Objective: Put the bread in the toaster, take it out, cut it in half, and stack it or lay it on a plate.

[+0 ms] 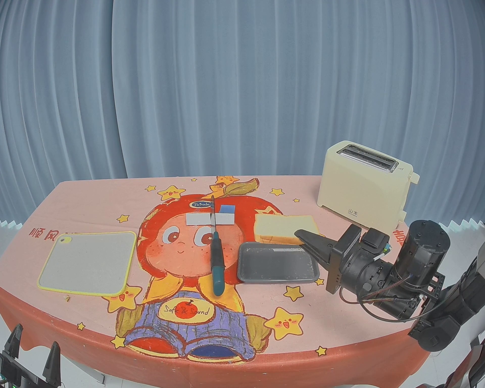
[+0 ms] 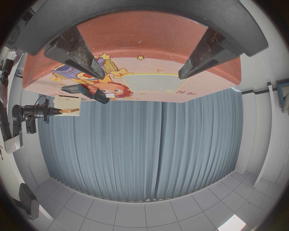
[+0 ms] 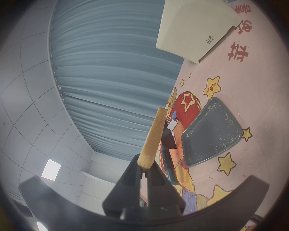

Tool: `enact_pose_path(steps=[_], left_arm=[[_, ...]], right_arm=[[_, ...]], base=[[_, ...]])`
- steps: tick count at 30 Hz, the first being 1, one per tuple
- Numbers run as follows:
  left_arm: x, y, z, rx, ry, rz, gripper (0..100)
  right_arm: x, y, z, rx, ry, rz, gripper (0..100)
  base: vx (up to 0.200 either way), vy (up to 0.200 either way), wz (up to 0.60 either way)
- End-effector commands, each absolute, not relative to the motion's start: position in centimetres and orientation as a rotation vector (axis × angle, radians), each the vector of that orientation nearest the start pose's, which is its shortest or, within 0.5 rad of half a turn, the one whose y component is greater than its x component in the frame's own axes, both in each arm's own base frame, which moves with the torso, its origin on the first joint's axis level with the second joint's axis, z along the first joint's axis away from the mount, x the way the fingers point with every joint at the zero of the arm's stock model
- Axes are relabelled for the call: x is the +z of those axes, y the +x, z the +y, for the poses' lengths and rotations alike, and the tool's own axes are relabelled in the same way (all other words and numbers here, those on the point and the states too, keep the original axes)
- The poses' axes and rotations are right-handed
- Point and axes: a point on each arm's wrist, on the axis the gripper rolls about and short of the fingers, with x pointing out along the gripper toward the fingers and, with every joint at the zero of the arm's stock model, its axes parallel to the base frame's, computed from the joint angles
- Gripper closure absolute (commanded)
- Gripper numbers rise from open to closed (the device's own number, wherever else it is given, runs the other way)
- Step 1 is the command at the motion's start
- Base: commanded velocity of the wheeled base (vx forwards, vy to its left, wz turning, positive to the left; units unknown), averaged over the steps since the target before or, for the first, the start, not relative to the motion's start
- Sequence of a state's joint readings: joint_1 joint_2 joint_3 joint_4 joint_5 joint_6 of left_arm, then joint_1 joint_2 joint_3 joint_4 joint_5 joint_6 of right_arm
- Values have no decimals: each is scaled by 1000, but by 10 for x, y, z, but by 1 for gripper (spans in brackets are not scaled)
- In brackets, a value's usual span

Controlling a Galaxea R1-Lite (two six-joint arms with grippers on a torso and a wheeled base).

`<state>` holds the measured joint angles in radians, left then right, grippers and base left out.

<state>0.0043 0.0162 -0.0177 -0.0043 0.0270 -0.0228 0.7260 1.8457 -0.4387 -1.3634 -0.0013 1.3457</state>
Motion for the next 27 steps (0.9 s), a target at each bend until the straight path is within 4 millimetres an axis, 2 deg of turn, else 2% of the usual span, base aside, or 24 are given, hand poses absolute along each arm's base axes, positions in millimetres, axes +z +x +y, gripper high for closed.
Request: enact_pose_path(steps=[1,27], left_arm=[[76,-22,1,32,-23,10,0],[76,-22,1,32,-23,10,0]], right_arm=[[127,214,190,590,1266,510,100],[143,203,184,660,1020,364,100]], base=[[0,0,0],[0,0,0]])
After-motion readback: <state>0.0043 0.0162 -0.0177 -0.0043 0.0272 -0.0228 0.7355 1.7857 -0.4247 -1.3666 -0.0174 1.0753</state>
